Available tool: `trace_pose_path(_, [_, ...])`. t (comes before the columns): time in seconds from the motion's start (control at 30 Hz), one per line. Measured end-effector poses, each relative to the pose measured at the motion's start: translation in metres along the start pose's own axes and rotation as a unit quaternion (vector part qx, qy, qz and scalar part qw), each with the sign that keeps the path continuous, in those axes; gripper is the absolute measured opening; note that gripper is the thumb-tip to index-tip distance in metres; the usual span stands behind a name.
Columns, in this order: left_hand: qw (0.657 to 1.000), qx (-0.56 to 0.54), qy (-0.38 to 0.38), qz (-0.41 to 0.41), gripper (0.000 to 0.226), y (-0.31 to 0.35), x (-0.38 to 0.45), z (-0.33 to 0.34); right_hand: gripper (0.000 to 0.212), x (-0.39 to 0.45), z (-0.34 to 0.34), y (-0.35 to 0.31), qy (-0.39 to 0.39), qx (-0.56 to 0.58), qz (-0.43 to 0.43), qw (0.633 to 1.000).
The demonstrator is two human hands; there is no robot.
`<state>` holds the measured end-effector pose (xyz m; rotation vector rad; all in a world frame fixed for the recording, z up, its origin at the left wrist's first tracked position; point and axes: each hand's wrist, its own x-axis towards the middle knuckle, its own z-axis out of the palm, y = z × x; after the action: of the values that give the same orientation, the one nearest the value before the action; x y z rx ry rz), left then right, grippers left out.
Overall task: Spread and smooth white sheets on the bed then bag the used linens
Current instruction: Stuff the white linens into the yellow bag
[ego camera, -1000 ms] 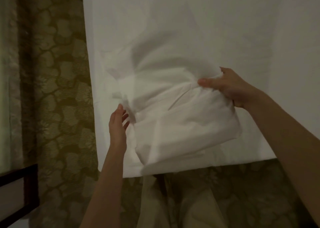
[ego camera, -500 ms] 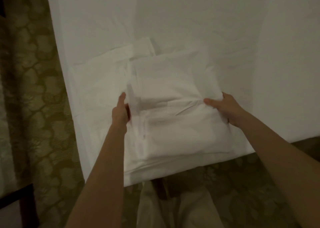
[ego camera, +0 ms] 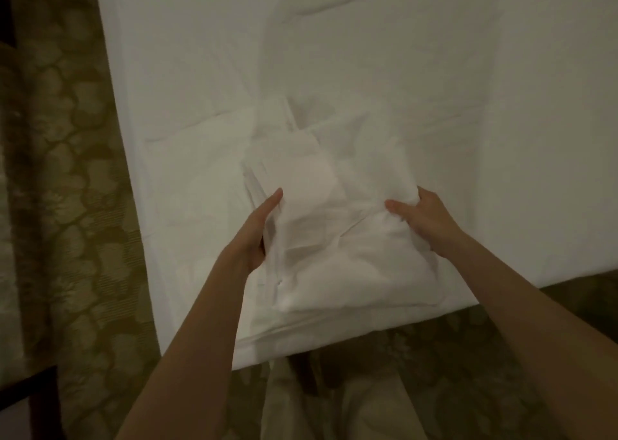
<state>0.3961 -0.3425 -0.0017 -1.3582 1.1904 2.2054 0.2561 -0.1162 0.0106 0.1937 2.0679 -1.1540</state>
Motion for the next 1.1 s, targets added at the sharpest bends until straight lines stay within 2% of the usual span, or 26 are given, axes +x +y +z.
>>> trace_pose_path(0.1, [0.995,-0.010,0.083,0.050,0.042,0.011,-0.027,0.004,0.022,-0.018,-0.001,-0.033,-0.007,-0.014,-0.028,0.999])
trace_pose_path(0.23, [0.977,0.003,0.157,0.145,0.018,0.043,-0.086,-0.006,0.033,-0.052,0.009,-0.088,-0.022,-0.035,-0.067,0.997])
trace_pose_path(0.33, [0.960,0.011,0.192,0.201,0.022,0.070,-0.147,-0.021,0.039,-0.089,0.025,-0.135,-0.049,-0.055,-0.101,0.992])
trace_pose_path(0.5, [0.938,0.017,0.232,0.258,0.038,0.105,-0.254,-0.062,0.033,-0.158,0.058,-0.210,-0.085,-0.071,-0.173,0.979])
trace_pose_path(0.63, [0.912,-0.015,0.268,0.309,0.025,0.112,-0.338,-0.098,0.038,-0.218,0.088,-0.255,-0.128,-0.095,-0.248,0.956])
trace_pose_path(0.83, [0.865,-0.076,0.347,0.355,0.044,0.078,-0.450,-0.171,0.041,-0.311,0.163,-0.293,-0.220,-0.111,-0.324,0.914])
trace_pose_path(0.97, [0.828,-0.100,0.403,0.378,0.041,0.026,-0.519,-0.220,0.043,-0.384,0.219,-0.289,-0.287,-0.110,-0.327,0.893])
trace_pose_path(1.1, [0.796,-0.140,0.443,0.388,0.037,-0.034,-0.579,-0.263,0.033,-0.450,0.280,-0.276,-0.353,-0.127,-0.328,0.867])
